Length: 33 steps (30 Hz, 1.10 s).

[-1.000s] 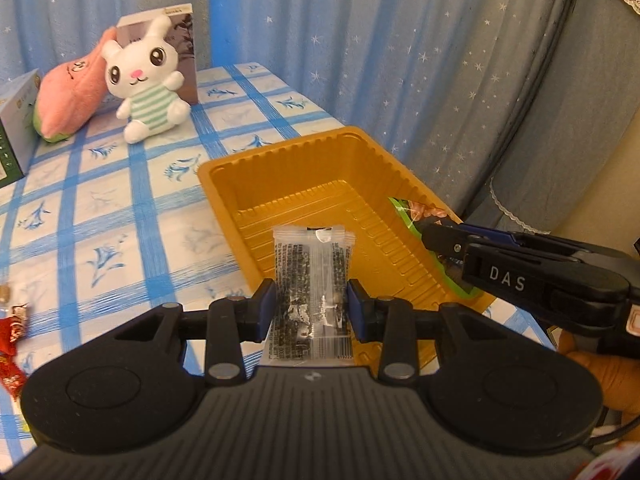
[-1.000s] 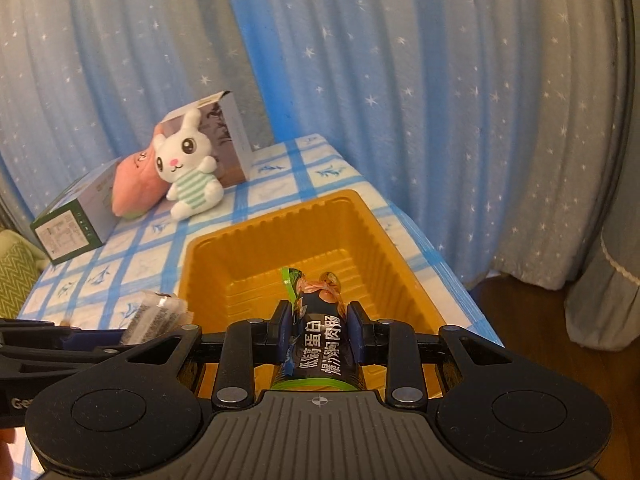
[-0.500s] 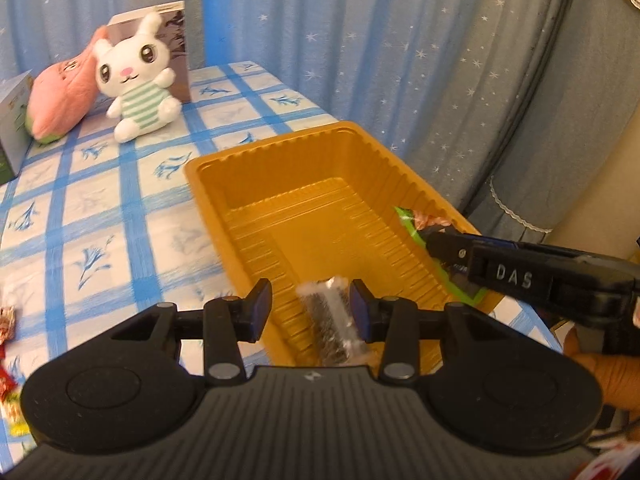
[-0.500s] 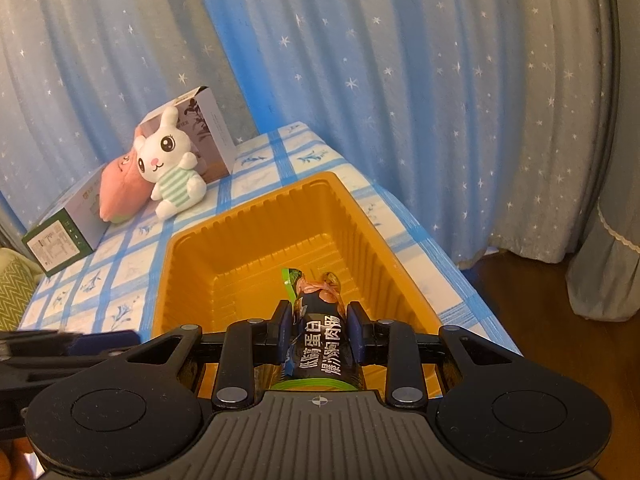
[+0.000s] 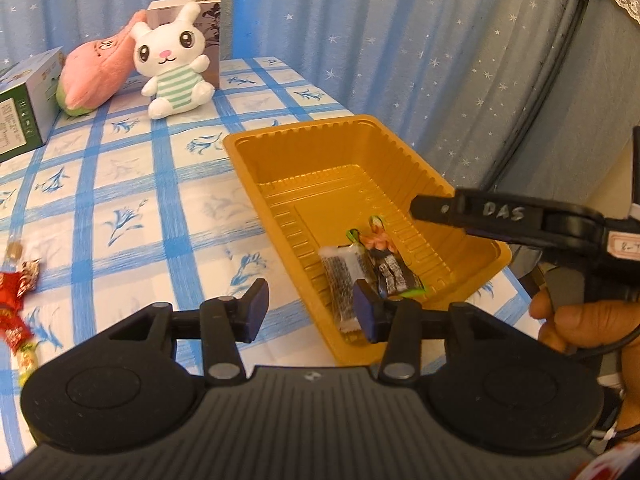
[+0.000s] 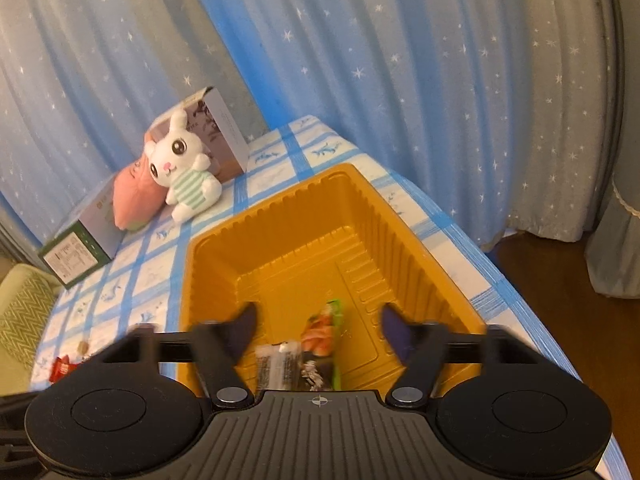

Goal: Organize snacks
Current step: 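Withdraw both tools from the tray back toward the snack pile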

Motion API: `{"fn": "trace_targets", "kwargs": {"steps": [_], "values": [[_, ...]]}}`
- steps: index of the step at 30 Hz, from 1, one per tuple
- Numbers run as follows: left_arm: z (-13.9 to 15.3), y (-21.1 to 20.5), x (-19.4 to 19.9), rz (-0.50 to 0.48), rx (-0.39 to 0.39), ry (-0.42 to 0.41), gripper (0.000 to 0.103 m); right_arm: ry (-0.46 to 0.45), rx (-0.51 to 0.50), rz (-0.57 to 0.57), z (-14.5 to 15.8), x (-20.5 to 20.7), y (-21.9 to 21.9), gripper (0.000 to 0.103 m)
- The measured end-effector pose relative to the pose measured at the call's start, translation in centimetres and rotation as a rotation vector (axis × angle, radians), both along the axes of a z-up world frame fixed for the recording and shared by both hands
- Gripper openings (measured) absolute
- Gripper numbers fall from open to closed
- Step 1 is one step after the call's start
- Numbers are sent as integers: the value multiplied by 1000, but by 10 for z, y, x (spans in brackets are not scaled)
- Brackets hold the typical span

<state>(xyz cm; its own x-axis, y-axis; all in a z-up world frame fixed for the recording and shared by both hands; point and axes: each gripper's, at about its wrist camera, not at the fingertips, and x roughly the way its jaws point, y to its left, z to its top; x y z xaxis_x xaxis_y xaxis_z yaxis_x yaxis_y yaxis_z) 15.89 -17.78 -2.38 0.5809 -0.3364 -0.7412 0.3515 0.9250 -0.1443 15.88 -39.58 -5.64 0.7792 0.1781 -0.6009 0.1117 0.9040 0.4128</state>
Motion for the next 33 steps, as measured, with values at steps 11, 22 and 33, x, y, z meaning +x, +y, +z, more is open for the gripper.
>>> {"fn": "trace_targets", "kwargs": {"steps": [11, 22, 33], "values": [[18, 41, -47, 59, -8, -26, 52, 32, -46, 0, 17, -65, 30, 71], [40, 89, -91, 136, -29, -59, 63, 17, -142, 64, 42, -114, 85, 71], [46, 141, -123, 228, -30, -66, 67, 3, -168, 161, 51, -125, 134, 71]]}}
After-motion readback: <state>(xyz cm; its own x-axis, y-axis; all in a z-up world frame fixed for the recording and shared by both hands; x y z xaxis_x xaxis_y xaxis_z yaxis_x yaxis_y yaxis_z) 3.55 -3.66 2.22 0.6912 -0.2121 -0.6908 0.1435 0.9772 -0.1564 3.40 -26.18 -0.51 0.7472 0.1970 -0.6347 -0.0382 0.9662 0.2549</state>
